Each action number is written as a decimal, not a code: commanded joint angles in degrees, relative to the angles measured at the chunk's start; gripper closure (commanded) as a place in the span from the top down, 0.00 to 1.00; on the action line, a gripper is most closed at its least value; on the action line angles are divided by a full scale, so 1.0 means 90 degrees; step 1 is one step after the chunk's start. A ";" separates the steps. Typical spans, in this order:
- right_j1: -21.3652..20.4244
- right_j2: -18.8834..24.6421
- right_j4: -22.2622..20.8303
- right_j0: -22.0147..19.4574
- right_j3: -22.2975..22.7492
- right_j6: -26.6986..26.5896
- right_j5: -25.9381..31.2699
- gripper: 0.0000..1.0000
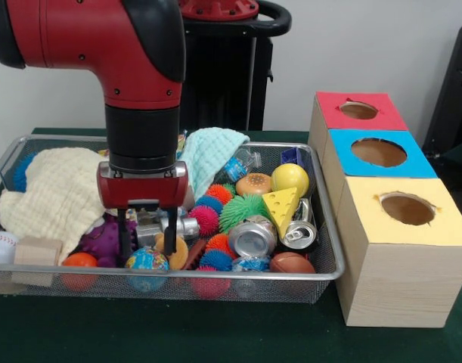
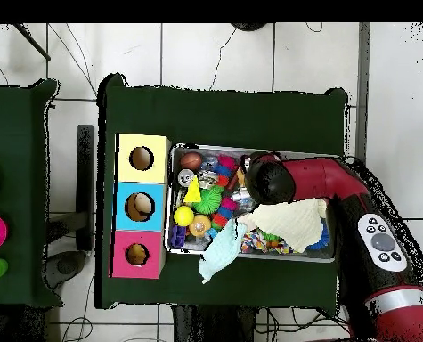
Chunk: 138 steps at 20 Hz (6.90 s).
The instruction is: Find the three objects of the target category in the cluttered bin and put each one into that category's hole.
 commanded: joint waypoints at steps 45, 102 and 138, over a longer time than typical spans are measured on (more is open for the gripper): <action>0.0588 0.0389 -0.0015 -0.0292 0.0740 -0.0281 -0.0937 1.00; 0.0099 -0.0897 -0.0029 0.0359 0.0948 -0.0234 -0.0995 1.00; -0.0215 -0.0486 0.0208 0.0238 0.1562 0.0084 -0.1175 1.00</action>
